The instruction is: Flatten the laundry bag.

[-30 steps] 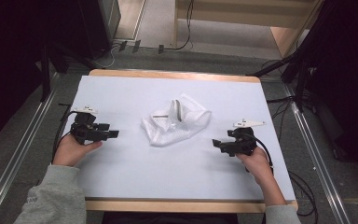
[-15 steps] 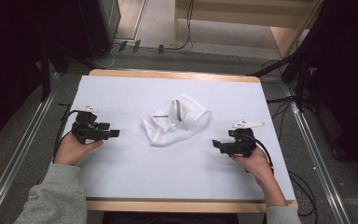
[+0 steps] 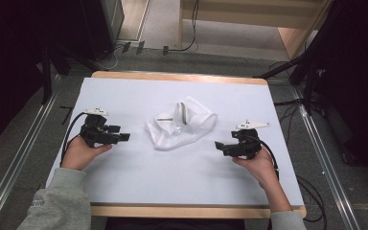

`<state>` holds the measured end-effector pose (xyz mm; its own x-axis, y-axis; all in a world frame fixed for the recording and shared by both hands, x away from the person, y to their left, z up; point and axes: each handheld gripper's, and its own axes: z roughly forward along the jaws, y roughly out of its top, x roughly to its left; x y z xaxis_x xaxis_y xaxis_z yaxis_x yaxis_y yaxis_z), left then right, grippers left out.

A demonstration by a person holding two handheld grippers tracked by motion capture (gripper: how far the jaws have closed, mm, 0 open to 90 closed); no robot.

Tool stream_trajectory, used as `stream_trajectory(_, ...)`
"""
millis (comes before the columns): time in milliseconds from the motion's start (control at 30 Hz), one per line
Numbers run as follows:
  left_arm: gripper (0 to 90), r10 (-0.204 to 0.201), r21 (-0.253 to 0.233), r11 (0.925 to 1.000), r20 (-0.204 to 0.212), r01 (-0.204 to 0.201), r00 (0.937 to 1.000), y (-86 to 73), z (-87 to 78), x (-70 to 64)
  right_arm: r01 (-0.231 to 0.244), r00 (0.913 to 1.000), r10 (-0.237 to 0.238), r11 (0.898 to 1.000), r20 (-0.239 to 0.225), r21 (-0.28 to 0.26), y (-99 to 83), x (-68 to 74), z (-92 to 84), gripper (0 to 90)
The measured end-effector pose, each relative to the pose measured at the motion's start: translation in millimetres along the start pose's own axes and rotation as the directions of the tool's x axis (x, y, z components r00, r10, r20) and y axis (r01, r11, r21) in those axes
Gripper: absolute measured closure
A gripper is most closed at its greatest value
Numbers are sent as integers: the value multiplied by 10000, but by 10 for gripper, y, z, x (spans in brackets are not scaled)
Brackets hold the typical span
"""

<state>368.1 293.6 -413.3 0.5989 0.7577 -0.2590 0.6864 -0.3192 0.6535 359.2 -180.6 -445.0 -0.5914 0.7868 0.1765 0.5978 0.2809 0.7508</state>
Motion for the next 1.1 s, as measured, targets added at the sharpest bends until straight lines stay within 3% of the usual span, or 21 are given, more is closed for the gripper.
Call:
stream_trajectory(267, 379, 238, 70, 9997, 214, -240, 9995, 129, 130, -96, 68, 9999, -70, 9999, -143, -108, 127, 64, 48, 359)
stream_trajectory(500, 383, 303, 84, 9995, 469, -307, 9984, 235, 252, -159, -81, 9996, 74, 9997, -279, -249, 263, 110, 87, 428)
stream_trajectory(700, 388, 232, 71, 9997, 725, -237, 9971, 285, 343, -214, 128, 9993, -135, 9997, -342, -211, 399, 159, 176, 422)
stream_trajectory(967, 390, 418, 200, 9989, 756, -434, 9963, 283, 411, -284, 414, 9982, -423, 9989, -430, -219, 597, 228, 294, 413)
stream_trajectory(1100, 390, 396, 184, 9990, 729, -410, 9966, 272, 438, -313, 619, 9972, -624, 9980, -418, -129, 695, 253, 382, 356)
